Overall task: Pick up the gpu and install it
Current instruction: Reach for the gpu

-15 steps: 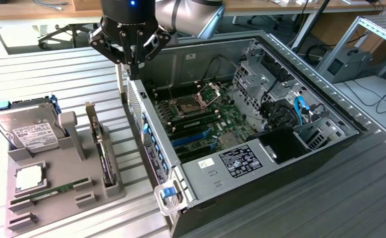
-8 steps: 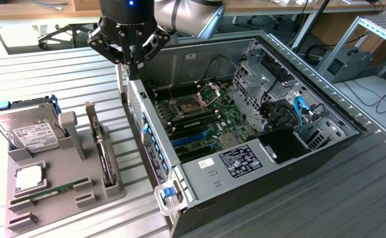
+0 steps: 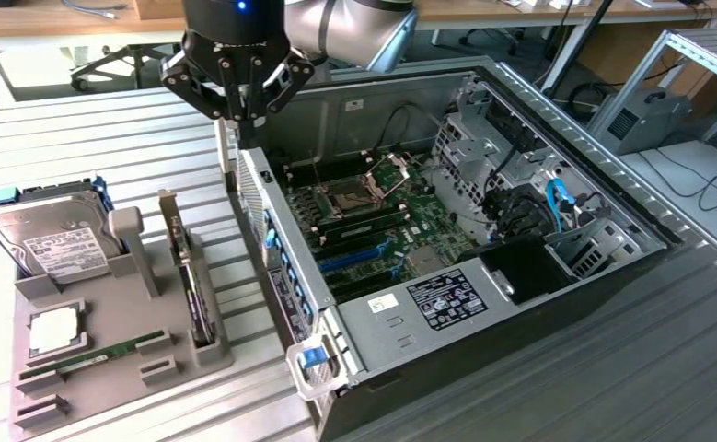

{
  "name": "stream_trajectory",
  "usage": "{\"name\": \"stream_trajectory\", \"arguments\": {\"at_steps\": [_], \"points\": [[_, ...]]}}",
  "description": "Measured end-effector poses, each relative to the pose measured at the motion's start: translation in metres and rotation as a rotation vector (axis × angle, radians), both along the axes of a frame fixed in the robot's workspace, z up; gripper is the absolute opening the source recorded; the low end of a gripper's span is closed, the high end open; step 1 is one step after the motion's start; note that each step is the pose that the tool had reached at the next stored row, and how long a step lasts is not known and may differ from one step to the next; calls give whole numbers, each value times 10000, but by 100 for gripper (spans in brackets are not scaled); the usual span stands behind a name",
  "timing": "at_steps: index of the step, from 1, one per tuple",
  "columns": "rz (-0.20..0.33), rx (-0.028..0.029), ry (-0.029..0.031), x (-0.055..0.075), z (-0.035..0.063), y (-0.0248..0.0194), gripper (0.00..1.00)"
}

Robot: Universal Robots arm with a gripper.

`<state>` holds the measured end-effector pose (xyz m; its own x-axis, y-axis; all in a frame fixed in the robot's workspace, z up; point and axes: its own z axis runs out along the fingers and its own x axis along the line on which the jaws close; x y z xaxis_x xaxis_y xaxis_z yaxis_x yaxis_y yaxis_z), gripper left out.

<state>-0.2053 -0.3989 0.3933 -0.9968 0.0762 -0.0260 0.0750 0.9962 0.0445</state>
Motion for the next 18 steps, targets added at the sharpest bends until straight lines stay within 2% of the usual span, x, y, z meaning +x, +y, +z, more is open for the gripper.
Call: {"name": "stream_trajectory", "arguments": {"at_steps": [18], "points": [[0, 0, 0, -36, 0, 0, 11]]}}
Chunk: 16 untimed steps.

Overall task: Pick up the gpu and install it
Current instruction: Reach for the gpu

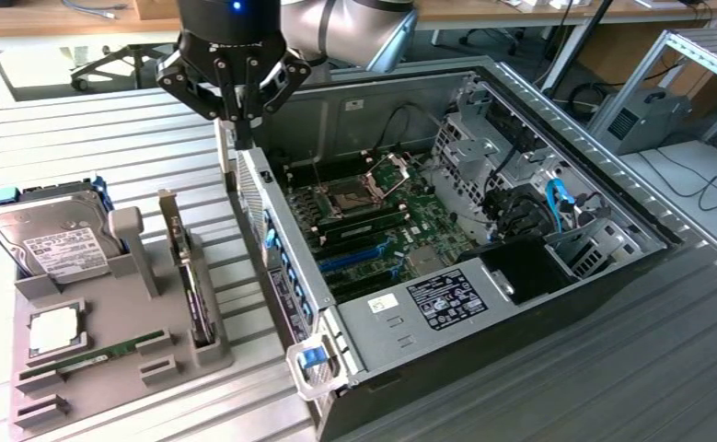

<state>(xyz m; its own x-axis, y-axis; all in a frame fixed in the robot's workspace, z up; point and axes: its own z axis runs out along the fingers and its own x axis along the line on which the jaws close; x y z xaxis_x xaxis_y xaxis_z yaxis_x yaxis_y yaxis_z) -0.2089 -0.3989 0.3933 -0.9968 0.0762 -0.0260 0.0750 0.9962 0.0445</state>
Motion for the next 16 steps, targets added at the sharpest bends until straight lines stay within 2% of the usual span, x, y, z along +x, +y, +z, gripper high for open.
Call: {"name": "stream_trajectory", "arguments": {"at_steps": [16], "points": [[0, 0, 0, -38, 0, 0, 11]]}}
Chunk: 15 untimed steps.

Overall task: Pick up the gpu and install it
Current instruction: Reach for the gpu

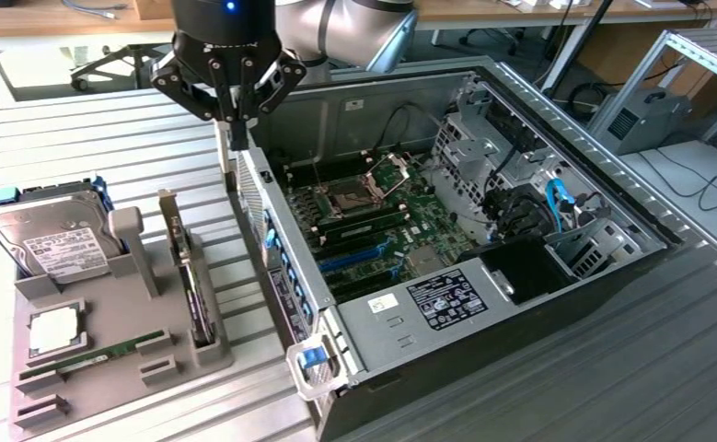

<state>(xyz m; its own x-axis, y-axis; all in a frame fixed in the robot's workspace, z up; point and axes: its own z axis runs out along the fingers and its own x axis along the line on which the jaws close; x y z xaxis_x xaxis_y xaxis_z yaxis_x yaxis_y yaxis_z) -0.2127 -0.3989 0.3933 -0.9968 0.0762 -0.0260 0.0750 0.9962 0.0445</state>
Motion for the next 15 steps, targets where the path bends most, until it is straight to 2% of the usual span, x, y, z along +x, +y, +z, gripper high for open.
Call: {"name": "stream_trajectory", "arguments": {"at_steps": [15], "points": [[0, 0, 1, -42, 0, 0, 11]]}}
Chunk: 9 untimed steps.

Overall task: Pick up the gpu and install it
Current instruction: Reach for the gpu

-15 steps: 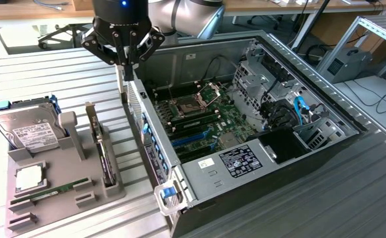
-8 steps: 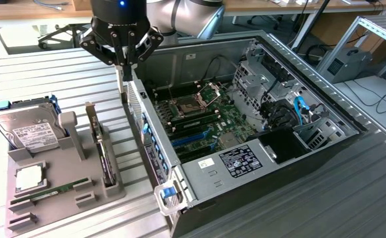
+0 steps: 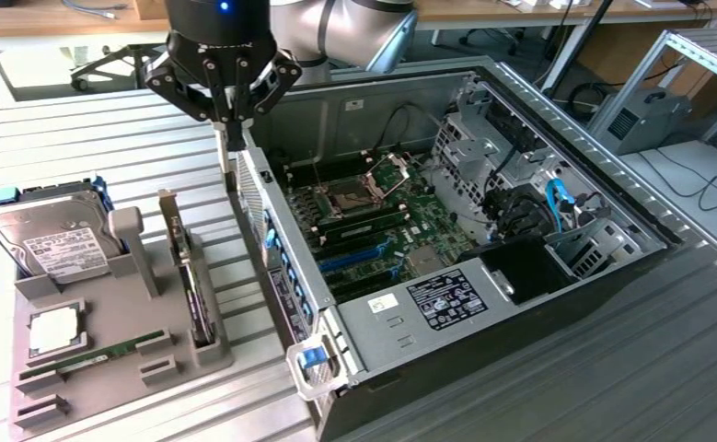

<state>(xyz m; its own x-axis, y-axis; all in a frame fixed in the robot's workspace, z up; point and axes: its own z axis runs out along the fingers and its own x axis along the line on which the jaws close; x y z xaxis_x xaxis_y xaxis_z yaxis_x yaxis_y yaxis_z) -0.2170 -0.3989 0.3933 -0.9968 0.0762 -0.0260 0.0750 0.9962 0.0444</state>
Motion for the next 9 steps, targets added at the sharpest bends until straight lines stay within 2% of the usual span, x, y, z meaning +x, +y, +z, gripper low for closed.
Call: {"name": "stream_trajectory", "arguments": {"at_steps": [9], "points": [[0, 1, -1, -44, -1, 0, 11]]}}
